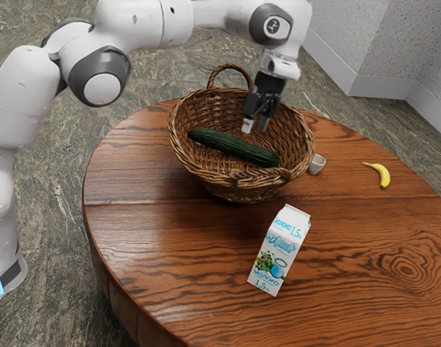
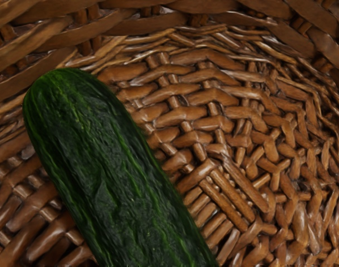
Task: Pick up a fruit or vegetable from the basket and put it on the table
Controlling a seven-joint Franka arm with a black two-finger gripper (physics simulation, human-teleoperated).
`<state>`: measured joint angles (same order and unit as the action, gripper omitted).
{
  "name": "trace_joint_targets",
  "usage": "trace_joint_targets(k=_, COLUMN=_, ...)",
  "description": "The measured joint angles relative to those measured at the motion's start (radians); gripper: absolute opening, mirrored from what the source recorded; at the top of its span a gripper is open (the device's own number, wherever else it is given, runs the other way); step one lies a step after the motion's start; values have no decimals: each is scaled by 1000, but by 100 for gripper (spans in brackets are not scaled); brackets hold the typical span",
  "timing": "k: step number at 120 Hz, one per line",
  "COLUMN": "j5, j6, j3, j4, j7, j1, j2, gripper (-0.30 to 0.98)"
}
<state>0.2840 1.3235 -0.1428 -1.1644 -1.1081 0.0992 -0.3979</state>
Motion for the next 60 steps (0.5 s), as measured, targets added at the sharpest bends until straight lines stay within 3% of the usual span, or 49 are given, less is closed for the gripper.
trace_joint_targets(k=24, j5=-79, j6=33, j3=1, j4=-310, j7=-36, j1=-16, j2=246, gripper=68)
trace_joint_targets(k=60, j5=-163, j6=203, j3=3, j4=-384, j7=-71, j1=-63, j2=249, gripper=69)
